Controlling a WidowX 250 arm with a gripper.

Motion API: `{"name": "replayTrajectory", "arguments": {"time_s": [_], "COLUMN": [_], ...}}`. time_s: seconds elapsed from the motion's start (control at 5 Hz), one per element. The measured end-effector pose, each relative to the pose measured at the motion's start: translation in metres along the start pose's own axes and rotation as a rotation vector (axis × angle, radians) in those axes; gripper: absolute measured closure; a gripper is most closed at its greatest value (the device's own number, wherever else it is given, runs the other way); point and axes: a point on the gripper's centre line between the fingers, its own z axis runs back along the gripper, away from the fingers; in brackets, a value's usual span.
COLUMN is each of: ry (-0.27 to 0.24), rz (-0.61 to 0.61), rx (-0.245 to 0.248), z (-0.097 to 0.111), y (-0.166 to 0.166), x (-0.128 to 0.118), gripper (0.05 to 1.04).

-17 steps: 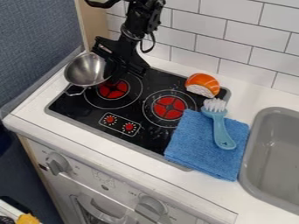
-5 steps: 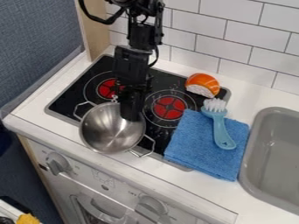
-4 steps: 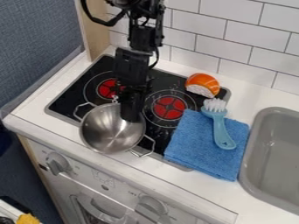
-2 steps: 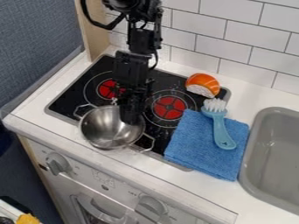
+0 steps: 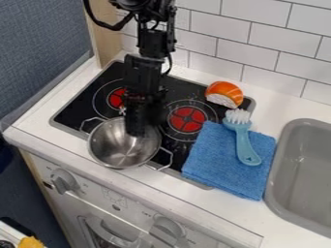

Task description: Take the silver pot and put it in the middle of the lower edge of the stove

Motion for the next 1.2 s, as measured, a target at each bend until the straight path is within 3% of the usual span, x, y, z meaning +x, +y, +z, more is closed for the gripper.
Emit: {"name": "replayTrajectory", "arguments": {"time_s": [0.2, 0.6, 0.8, 1.0, 1.2], "ry": [-0.023, -0.074, -0.167, -0.275, -0.415], "rz": [0.0, -0.045, -0.282, -0.516, -0.726], "rx": [-0.073, -0.09, -0.117, -0.204, -0.253], "z": [0.025, 0.05, 0.06, 0.064, 0.073], "y": [0.005, 0.011, 0.008, 0.011, 0.013], "x": [0.0, 0.003, 0.014, 0.023, 0.029], "gripper": [0.083, 0.083, 0.083, 0.083, 0.083]}}
